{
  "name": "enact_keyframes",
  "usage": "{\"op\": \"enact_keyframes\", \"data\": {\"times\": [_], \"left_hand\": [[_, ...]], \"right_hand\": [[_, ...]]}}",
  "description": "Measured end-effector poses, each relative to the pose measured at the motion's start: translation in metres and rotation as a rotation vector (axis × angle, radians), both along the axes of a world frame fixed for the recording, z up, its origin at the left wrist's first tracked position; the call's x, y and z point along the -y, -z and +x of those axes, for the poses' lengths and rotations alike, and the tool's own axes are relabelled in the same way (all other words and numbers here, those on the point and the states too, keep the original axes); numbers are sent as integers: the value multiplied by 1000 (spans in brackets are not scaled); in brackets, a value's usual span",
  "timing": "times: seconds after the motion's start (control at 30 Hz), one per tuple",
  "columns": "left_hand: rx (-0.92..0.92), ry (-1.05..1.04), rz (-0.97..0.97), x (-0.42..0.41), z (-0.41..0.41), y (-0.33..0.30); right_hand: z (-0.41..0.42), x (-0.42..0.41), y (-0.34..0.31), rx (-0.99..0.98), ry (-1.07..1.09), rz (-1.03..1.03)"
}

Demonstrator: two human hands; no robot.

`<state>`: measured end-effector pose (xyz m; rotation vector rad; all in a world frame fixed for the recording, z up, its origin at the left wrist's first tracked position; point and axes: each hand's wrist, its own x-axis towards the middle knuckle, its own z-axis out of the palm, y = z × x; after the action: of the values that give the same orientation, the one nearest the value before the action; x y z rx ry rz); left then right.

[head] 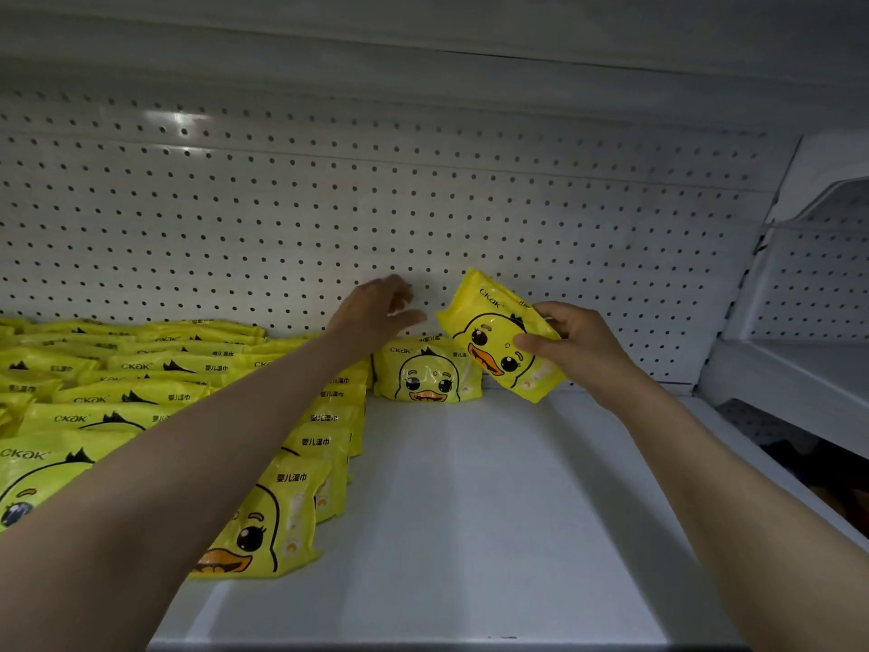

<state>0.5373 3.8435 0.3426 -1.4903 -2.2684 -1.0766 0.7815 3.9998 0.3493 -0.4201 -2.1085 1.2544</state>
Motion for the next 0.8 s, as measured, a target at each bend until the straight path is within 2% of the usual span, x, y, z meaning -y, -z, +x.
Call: {"op": "enact_keyframes", "data": {"times": [0.1,0.17,0.23,0.37,0.57,0.7,0.8], "left_hand": [[74,142,70,8,21,-13],[93,218,-24,13,31,-14],[82,222,-168,15,35,-8],[30,114,-376,18,30,8],[24,-102,-421,22,15,21],[41,-142,-387,18,8,23],[17,-132,-400,17,4,23]], "right_hand": [[-14,-6,-4,216,-17,188],[-27,-4,-5,349,-39,321],[-41,0,-2,417,-98,366],[-68,4,14,433,-185,341],[-93,9,37,350,-165,341],[-99,10,39,389,-18,605],[-98,12,39,440,11,767]]}}
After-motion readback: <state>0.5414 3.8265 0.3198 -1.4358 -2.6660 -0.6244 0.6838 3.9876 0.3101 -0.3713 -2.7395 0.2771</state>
